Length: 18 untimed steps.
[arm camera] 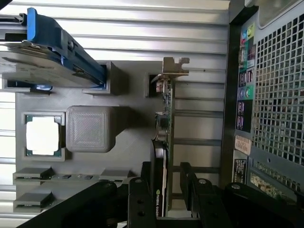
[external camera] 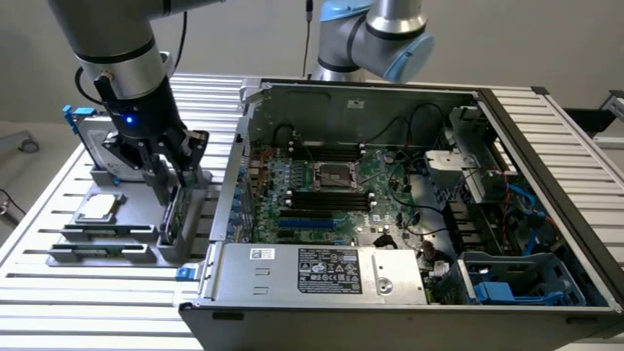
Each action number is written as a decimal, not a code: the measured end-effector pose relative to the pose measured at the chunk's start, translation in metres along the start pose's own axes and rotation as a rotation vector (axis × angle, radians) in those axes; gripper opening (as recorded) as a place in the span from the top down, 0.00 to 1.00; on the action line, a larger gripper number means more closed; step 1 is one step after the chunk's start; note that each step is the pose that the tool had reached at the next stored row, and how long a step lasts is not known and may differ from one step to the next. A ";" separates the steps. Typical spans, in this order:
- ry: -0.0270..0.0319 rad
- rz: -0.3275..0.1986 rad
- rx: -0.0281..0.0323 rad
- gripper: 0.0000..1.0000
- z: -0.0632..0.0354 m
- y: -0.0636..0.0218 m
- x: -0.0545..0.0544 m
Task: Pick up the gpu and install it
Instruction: 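Pick up the gpu and move the gpu toward the slot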
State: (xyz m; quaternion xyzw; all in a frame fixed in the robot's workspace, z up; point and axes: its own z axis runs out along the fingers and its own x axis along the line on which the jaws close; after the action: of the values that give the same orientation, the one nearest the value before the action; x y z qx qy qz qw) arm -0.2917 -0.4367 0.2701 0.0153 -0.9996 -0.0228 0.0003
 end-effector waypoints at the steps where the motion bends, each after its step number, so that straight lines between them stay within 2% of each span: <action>1: 0.0002 0.000 0.0002 0.62 0.0017 -0.0001 0.000; 12: 0.0004 -0.007 0.0000 0.62 0.0212 -0.0012 0.002; 18: 0.0004 -0.007 0.0001 0.62 0.0233 -0.0014 0.002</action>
State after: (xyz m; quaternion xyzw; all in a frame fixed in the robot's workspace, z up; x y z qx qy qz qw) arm -0.2935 -0.4371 0.2468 0.0187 -0.9996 -0.0228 0.0004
